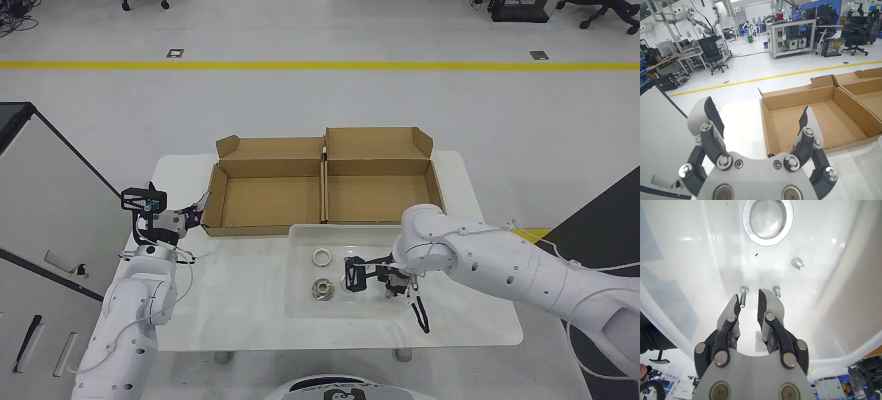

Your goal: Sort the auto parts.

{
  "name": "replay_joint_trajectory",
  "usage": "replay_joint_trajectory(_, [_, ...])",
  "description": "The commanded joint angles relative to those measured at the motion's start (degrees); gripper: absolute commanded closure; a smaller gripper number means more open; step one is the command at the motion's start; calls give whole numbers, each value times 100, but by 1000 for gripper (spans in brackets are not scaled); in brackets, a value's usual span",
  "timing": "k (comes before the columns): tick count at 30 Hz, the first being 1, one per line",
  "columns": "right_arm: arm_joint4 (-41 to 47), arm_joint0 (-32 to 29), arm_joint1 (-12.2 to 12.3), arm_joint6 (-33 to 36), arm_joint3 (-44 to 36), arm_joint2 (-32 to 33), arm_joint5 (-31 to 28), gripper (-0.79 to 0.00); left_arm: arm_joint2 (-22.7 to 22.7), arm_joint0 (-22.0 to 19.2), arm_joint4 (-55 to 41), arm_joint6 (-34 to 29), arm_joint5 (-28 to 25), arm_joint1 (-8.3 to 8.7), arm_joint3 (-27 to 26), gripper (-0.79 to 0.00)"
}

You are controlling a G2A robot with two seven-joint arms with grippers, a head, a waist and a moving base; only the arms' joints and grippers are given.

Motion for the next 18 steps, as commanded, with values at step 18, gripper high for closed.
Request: replay_joint_trajectory(18, [421, 30, -109, 88, 159, 0, 87, 0, 0, 0, 0, 0, 0, 0, 0, -785])
